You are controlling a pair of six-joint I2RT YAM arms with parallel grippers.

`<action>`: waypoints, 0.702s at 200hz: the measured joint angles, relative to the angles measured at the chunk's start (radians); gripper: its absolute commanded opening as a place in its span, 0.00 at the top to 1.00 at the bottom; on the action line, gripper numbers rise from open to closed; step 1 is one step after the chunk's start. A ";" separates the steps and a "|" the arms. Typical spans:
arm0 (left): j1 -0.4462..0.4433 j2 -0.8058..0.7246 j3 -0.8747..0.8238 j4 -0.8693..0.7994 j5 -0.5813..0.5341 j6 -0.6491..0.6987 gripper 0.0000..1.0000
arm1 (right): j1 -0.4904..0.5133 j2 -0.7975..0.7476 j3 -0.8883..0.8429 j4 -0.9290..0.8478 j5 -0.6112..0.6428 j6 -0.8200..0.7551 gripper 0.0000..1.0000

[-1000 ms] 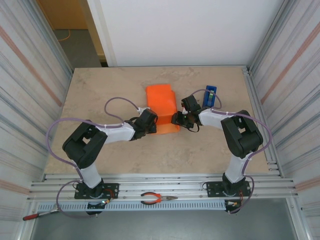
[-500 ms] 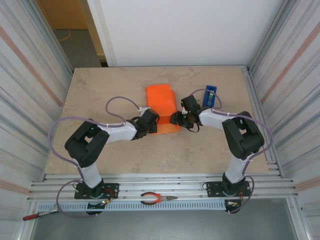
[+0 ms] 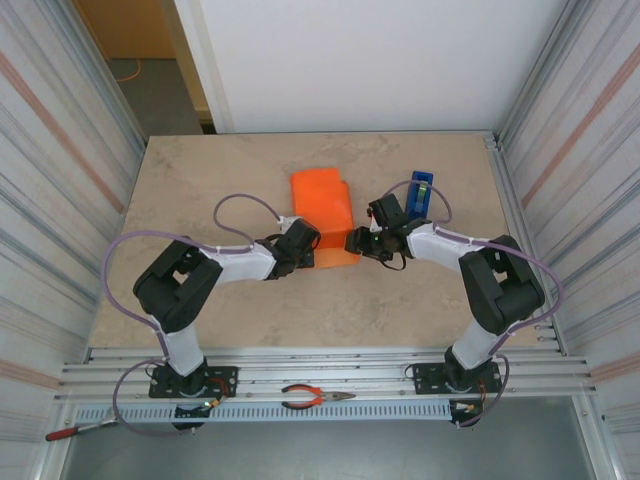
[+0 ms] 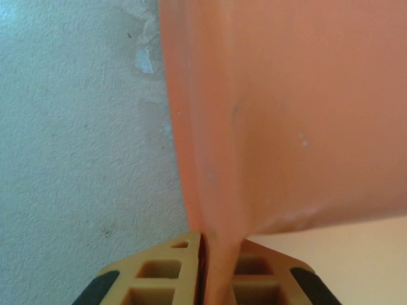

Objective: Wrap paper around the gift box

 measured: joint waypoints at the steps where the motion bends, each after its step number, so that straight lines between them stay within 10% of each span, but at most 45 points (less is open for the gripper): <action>1: 0.000 0.000 0.000 0.000 0.000 0.000 0.88 | 0.000 0.000 0.000 0.000 0.000 0.001 0.54; 59: -0.001 0.001 0.002 -0.003 -0.001 0.000 0.89 | 0.000 0.047 0.000 -0.002 -0.011 -0.014 0.96; 80: -0.002 0.004 0.005 -0.003 -0.002 0.000 0.89 | 0.000 0.048 0.000 -0.004 -0.010 -0.021 0.94; 96: -0.005 0.008 0.008 -0.002 -0.002 0.000 0.89 | 0.000 0.048 0.000 -0.005 -0.010 -0.024 0.67; 115: -0.010 0.012 0.014 -0.003 -0.002 0.000 0.89 | 0.000 0.048 0.001 -0.011 -0.007 -0.027 0.61; 129: -0.012 0.013 0.015 -0.003 -0.002 0.000 0.89 | 0.000 0.047 0.001 -0.013 -0.006 -0.027 0.65; 140: -0.013 0.013 0.015 -0.003 -0.002 0.000 0.90 | 0.000 0.047 0.001 -0.015 -0.006 -0.033 0.87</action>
